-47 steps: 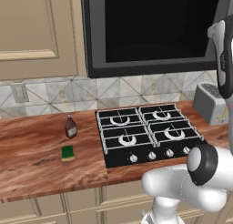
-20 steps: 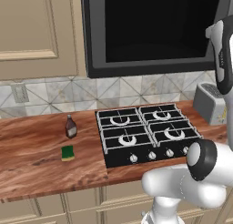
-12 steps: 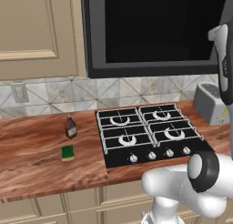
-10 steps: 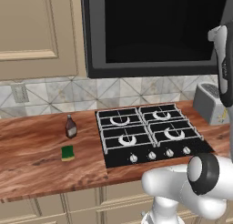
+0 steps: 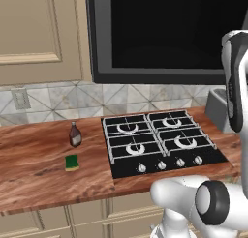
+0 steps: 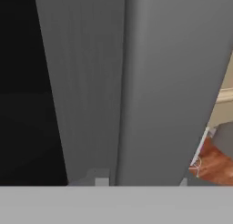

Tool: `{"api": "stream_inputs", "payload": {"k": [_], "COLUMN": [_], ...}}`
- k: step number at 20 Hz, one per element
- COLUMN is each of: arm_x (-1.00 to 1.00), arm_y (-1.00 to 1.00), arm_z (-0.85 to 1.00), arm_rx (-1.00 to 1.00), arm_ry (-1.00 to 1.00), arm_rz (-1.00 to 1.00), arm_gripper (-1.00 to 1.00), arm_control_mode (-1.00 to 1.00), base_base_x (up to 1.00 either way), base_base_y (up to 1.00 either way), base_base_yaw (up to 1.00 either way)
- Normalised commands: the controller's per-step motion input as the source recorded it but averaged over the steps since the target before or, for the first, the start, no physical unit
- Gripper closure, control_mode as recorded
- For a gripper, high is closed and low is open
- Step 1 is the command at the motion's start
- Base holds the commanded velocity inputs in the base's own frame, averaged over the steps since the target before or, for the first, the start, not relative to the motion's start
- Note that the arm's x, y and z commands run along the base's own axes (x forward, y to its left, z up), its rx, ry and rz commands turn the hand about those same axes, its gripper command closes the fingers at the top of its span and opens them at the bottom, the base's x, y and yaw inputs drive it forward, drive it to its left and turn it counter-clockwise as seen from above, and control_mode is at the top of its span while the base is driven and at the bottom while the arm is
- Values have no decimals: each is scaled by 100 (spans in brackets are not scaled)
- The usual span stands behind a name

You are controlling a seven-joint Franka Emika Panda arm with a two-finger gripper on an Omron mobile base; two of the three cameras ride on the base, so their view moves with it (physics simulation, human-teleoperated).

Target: Place the sponge inside the microwave to prepare for sanitizing.

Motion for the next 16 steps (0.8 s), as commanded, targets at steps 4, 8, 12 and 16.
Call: {"api": "stream_inputs", "payload": {"k": [4,8,12,16], "arm_x": [-39,-38,-46,-53], "arm_y": [34,34,57,52], "arm_z": [28,27,30,29], "arm_rx": [0,4,0,0], "arm_ry": [-1,0,-1,0], "arm_rz": [-19,-20,-19,-17], "arm_gripper": [100,100,100,100], "arm_control_mode": [-100,-100,-100,-100], "base_base_x": [0,0,0,0], "base_base_y": [0,0,0,0], "base_base_yaw": [0,0,0,0]}}
